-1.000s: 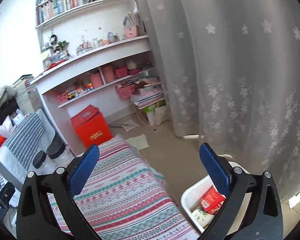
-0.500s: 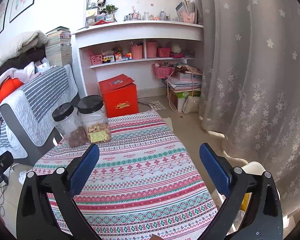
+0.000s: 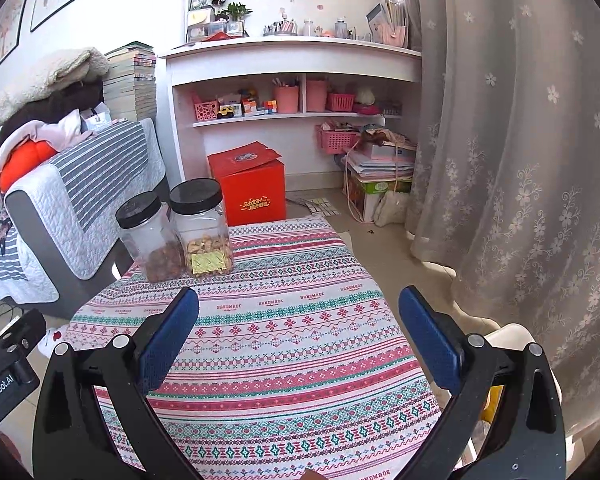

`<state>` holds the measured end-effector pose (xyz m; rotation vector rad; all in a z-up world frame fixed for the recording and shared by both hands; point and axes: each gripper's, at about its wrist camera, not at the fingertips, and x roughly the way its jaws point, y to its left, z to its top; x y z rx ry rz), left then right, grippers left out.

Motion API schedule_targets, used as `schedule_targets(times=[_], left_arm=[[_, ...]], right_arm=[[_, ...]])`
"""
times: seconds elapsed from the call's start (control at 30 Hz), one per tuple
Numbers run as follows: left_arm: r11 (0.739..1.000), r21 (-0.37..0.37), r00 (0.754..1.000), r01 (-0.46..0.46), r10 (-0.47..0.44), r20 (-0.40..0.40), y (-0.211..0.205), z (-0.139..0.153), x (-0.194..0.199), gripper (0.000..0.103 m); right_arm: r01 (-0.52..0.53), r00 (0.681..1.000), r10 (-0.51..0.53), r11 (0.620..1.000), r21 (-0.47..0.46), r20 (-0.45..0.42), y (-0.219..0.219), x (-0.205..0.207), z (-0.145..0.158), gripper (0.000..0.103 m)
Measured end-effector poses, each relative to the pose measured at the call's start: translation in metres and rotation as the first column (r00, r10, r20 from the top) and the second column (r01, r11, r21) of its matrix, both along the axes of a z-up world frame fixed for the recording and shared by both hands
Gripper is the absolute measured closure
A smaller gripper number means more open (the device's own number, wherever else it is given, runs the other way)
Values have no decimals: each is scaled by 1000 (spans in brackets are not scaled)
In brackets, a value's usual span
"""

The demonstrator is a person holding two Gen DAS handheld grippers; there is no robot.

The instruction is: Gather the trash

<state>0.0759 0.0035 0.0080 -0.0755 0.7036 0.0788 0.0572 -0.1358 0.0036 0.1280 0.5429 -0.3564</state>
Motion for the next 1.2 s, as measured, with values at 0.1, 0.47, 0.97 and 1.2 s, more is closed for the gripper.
schedule_targets(times=[0.1,0.47,0.97,1.2], left_arm=[[1000,2,1000,-3,3,4,-2,-1,0,7],[1000,7,1000,-15,15,25,3,3,0,7],[1000,3,1000,-15,15,15,3,0,3,7],[1000,2,1000,-17,17,7,4,-3,4,7]], right_arm=[[0,1000,0,1000,-1,-1,0,0,0,7],[-19,1000,18,1000,-8,-20,1,4,-1,7],[-22,1000,22,1000,-6,-19,4,3,-1,7],[-25,999,25,1000,0,-25,5,3,-2,7]])
